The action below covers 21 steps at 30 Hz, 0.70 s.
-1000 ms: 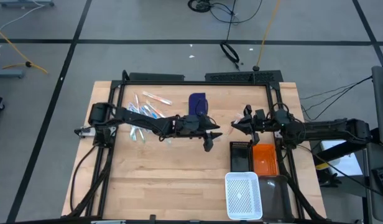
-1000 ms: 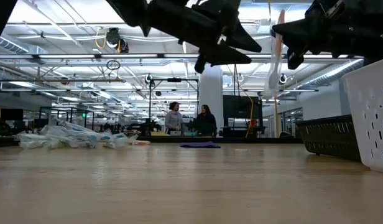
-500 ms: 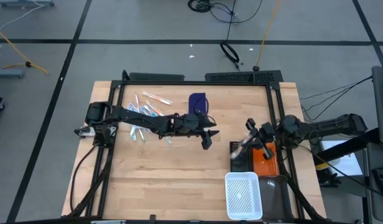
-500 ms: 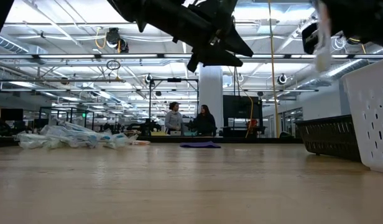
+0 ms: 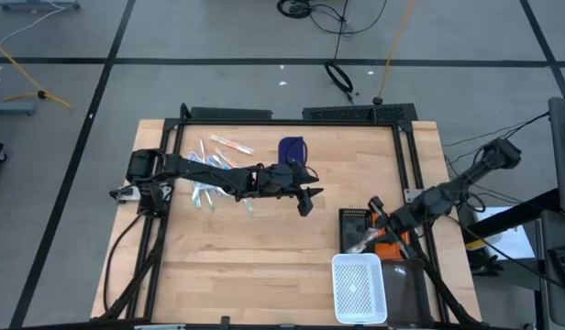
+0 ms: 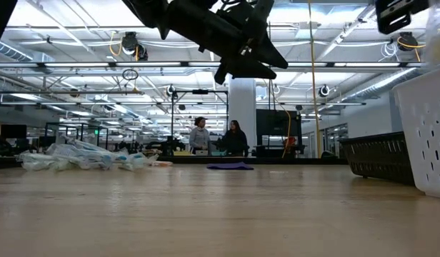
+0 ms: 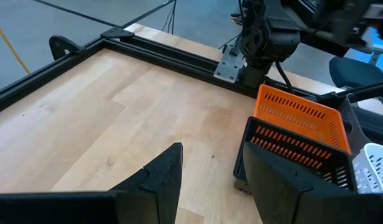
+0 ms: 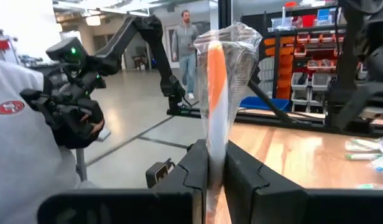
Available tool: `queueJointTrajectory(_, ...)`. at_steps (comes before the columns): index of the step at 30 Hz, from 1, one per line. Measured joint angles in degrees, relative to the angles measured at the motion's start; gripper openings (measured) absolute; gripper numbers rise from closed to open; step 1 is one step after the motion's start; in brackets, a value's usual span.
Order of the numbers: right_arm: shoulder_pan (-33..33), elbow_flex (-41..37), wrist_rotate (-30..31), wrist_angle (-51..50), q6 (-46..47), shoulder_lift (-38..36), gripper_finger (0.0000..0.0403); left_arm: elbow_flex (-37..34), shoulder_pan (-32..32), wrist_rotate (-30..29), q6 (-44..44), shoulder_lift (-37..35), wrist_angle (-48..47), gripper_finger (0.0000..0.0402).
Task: Pick & Place Toothbrushes
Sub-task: Put the orange toothbrush into the white bin
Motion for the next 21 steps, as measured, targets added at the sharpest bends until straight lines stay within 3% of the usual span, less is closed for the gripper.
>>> queueJointTrajectory(5, 8.39, 3.14, 8.01, -0.08, -1.41, 4.93, 0.0018, 0.00, 0.00, 0.00, -0.02, 0.00, 0.00, 0.0173)
queueJointTrajectory(11, 15.95, 9.19, 12.58, -2.57, -3.73, 13.54, 0.0018, -0.02, 0.00, 0.00, -0.02, 0.00, 0.00, 0.0173)
queueJointTrajectory(17, 21.99, 15.97, 21.15, -9.02, -2.67, 22.56, 0.0018, -0.02, 0.00, 0.00, -0.02, 0.02, 0.00, 0.0173)
queueJointTrajectory(21, 24.59, 19.96, 23.36, -14.37, -1.40, 26.49, 0.0018, -0.02, 0.00, 0.00, 0.14, 0.02, 0.00, 0.0173)
